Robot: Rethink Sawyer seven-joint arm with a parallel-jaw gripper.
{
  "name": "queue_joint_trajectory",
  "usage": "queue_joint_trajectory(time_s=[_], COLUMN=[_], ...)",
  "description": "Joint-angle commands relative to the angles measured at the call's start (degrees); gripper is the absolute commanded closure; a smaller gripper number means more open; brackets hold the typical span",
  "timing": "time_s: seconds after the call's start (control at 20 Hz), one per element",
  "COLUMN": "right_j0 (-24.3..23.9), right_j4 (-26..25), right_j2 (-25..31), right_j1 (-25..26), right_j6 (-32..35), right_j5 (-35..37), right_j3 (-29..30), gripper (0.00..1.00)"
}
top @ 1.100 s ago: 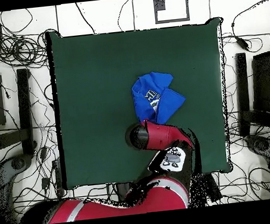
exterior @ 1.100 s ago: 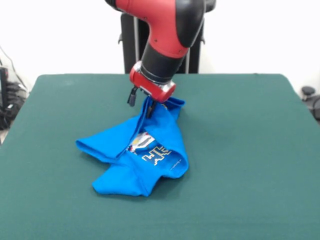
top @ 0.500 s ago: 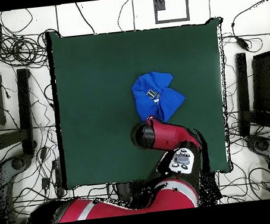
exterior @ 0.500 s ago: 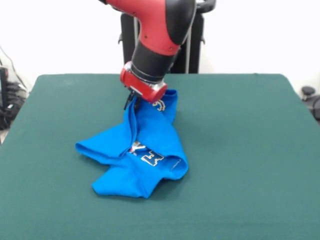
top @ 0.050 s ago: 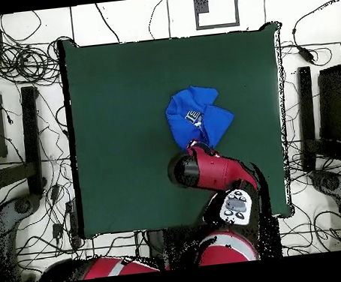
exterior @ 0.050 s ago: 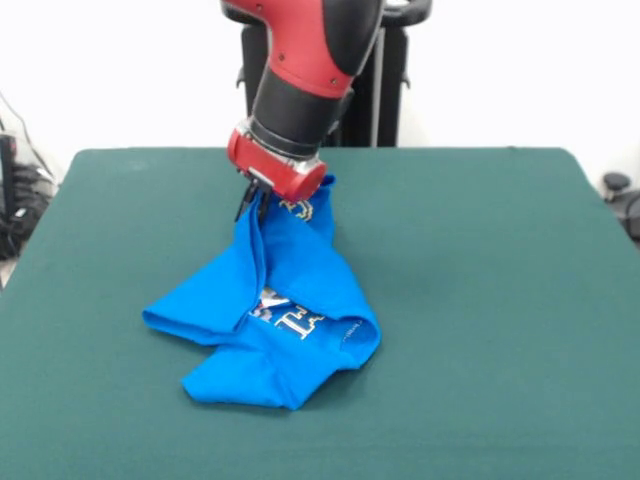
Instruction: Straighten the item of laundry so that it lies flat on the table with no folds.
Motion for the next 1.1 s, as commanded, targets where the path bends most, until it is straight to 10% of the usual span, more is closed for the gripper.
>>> queue_joint_trajectory(time_s=[0.05, 1.1], right_j0=[-1.79, -12.29], right_j4=[1.86, 0.22], right_j2=[8.66, 20.12], right_j1=[-0.23, -3.3], right_j6=[10.71, 14.33], right_j5=[-4.9, -19.68], right_j3=[5.64, 16.34], gripper=[1.0, 1.0])
